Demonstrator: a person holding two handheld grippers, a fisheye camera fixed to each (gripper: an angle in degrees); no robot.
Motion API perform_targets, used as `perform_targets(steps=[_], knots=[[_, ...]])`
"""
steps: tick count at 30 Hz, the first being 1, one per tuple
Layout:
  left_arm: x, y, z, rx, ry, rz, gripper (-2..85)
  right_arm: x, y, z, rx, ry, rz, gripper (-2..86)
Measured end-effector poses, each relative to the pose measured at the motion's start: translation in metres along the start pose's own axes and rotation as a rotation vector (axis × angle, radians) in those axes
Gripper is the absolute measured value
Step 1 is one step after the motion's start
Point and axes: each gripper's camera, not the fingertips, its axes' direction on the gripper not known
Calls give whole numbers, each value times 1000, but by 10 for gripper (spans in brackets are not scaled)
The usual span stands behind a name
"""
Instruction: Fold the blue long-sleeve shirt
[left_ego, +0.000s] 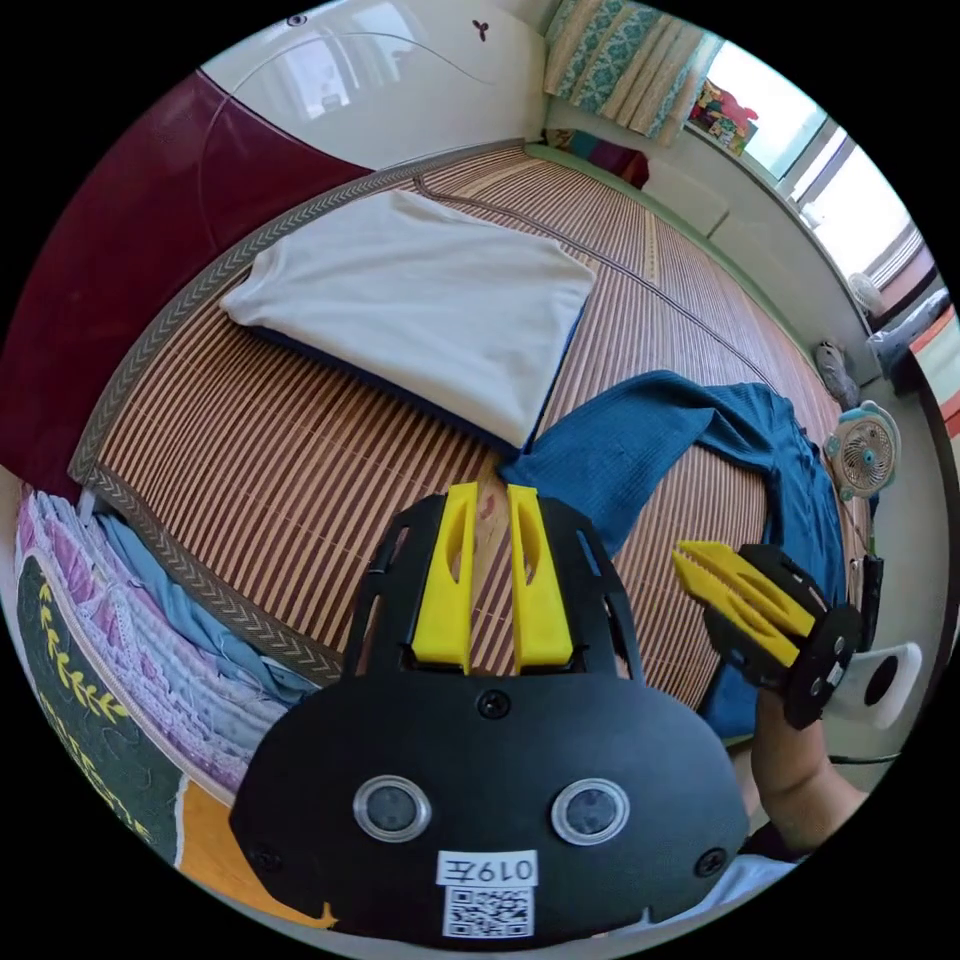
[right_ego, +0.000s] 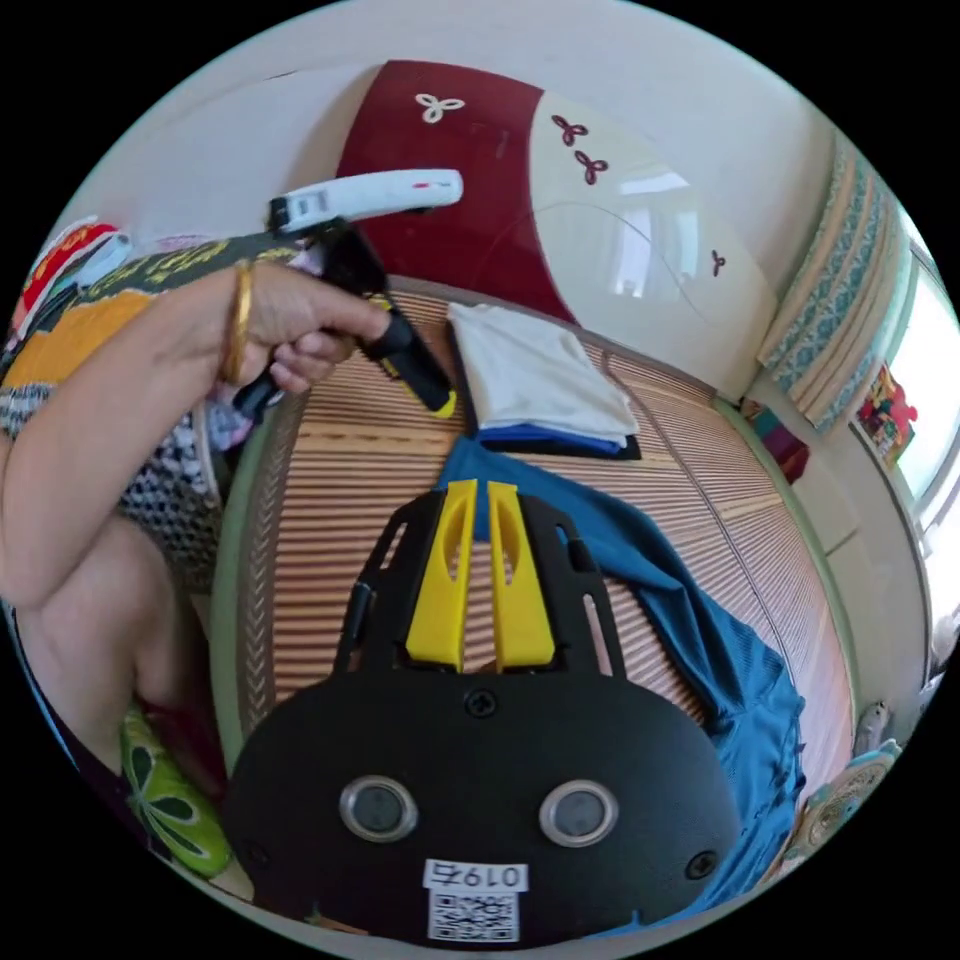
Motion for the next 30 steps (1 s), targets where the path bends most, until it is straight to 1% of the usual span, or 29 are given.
perform_targets(steps=[2,4,8,11,13,17,21,22,24,27,30], knots=[[-9,2,-12,51,-37,-44,18,13,-10,16,-11,-71,57,52],[-27,5,-25,110,-84,-150,16,12,-29,48,-47,-108,64,87],[-53,10,-37,168,-121,-237,19,-17,-49,104,-78,25,-45,88],[-80,2,-35,200,-47,-301,31,-27,-42,146,-126,27,-66,91],[-103,-10,-21,182,58,-356,49,-35,-23,168,-161,23,-64,92],[-142,-27,-6,183,56,-467,68,-47,3,187,-159,74,-84,85],[-198,-49,7,167,116,-580,70,-58,14,214,-184,109,-155,83],[-209,-54,10,166,155,-593,67,-59,18,222,-196,106,-170,82],[-216,-64,12,153,176,-589,62,-56,24,229,-199,89,-158,78],[-218,-79,13,131,161,-561,43,-51,32,239,-220,62,-142,65],[-213,-96,11,118,96,-515,23,-43,32,253,-251,50,-136,53]])
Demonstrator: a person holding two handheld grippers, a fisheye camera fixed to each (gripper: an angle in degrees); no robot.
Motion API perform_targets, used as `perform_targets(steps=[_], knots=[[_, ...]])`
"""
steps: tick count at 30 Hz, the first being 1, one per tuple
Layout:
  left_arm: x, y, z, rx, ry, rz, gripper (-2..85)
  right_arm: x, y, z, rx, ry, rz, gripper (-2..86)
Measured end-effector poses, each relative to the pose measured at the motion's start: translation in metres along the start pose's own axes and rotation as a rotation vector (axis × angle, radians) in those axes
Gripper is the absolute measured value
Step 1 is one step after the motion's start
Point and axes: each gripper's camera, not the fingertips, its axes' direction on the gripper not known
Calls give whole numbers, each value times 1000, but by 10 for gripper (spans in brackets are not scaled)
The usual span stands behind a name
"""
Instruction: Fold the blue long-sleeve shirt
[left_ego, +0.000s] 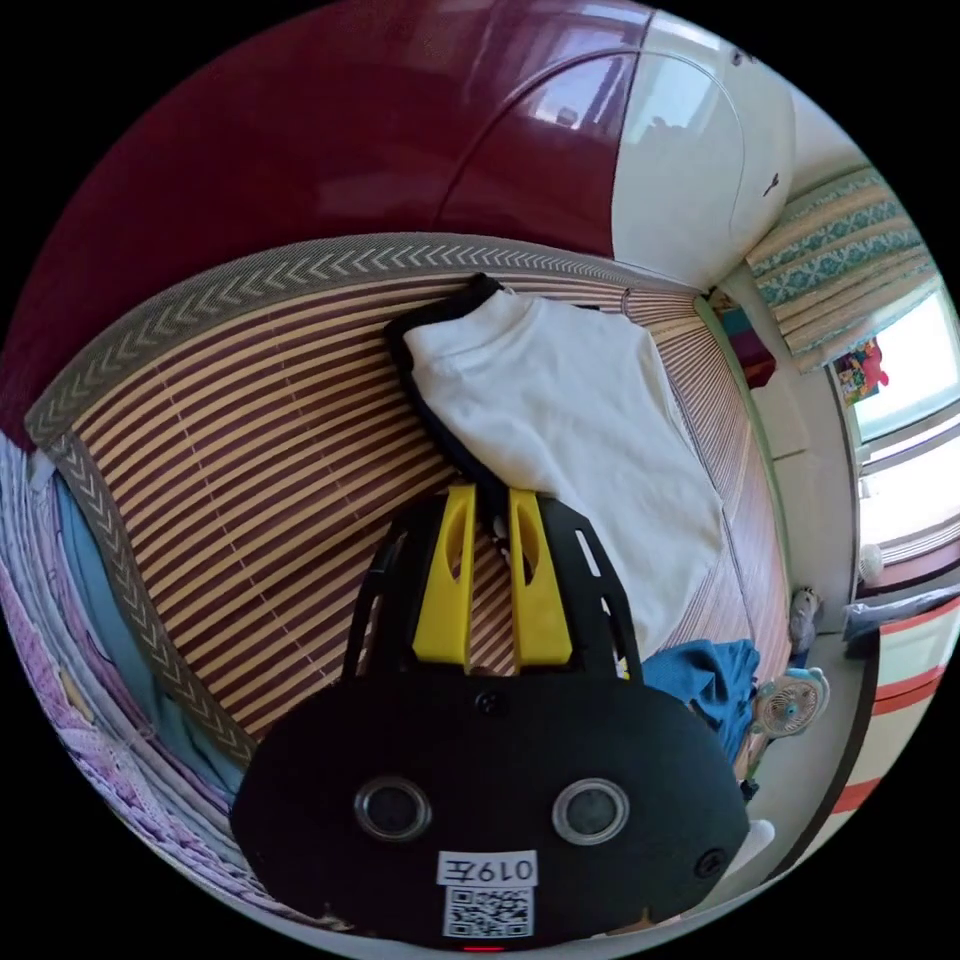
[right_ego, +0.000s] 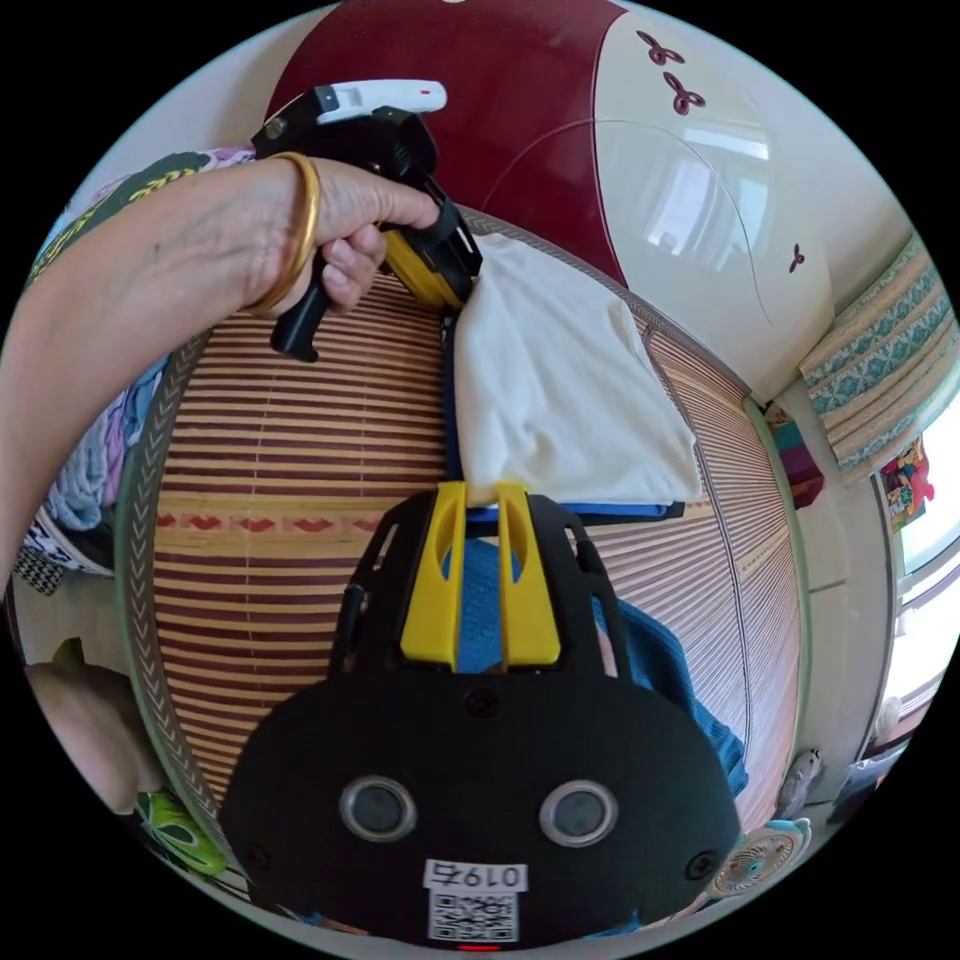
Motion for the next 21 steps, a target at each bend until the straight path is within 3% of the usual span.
perform_targets(steps=[14,21], knots=[[72,-85,50,15,-30,276,9,119,7,117,-112,171,105,49],[37,-97,34,-54,-61,270,11,166,34,140,-73,102,147,47]])
